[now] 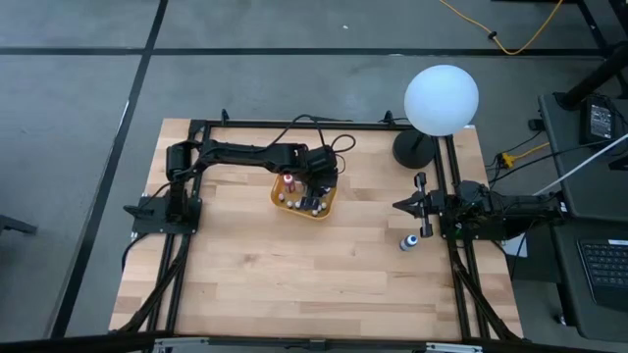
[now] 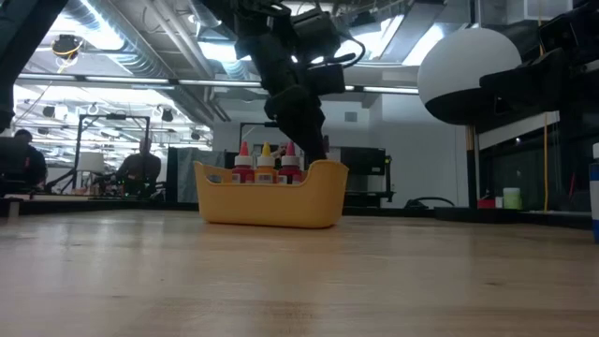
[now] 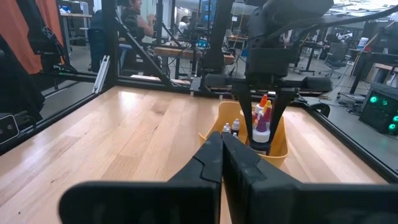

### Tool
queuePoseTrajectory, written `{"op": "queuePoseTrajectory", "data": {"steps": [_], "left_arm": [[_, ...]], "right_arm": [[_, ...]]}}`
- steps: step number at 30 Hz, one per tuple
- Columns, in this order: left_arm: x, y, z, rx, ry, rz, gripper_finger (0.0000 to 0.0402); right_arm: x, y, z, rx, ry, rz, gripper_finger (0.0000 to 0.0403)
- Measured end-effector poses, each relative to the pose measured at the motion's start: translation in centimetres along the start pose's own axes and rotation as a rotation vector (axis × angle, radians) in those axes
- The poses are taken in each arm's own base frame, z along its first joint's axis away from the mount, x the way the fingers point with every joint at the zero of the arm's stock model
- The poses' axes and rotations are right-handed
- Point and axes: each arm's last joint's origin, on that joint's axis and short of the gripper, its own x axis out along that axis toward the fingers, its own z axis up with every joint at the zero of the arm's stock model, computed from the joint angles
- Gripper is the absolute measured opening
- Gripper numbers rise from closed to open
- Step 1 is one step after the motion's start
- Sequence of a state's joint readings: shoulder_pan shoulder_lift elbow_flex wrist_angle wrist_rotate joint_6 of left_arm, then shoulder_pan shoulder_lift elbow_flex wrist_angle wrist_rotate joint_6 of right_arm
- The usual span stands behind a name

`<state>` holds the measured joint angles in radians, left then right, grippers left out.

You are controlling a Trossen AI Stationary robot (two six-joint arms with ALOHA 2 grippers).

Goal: Pick & Place food coloring
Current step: Put the large purple food coloring bottle into the yellow bin, then put the large blue food coloring bottle into the yellow bin

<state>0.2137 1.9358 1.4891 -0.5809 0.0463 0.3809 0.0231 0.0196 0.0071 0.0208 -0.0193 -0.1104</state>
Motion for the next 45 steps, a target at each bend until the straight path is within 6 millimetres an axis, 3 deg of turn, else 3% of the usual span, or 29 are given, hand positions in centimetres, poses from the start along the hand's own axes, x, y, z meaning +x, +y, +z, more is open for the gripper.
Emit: {"op": "queuePoseTrajectory", "data": {"steps": [9, 17, 21, 28, 36, 41, 45], "left_arm": [[0.0, 0.0, 0.0, -0.011, -0.002, 0.003, 0.0147], [0.0, 0.0, 0.0, -0.028, -0.001, 0.004, 0.0148], [-0.9, 0.1, 0.3, -0.023, 0.007, 0.012, 0.0151], [-4.9, 0.6, 1.8, -0.034, 0.018, 0.048, 0.0171], [-12.9, 0.6, 2.7, -0.185, -0.057, 0.084, 0.0174], [-18.6, 0.3, 1.1, -0.346, -0.183, 0.085, 0.0115], [-22.2, -1.4, -2.3, -0.417, -0.302, 0.052, 0.0031]], "right_arm": [[0.0, 0.0, 0.0, 0.0, 0.0, 0.0, 0.0008], [0.0, 0.0, 0.0, 0.0, 0.0, 0.0, 0.0008], [0.0, 0.0, 0.0, 0.0, 0.0, 0.0, 0.0008], [0.0, 0.0, 0.0, 0.0, 0.0, 0.0, 0.0008], [0.0, 0.0, 0.0, 0.0, 0.0, 0.0, 0.0008], [0.0, 0.0, 0.0, 0.0, 0.0, 0.0, 0.0008], [0.0, 0.0, 0.0, 0.0, 0.0, 0.0, 0.0008]]}}
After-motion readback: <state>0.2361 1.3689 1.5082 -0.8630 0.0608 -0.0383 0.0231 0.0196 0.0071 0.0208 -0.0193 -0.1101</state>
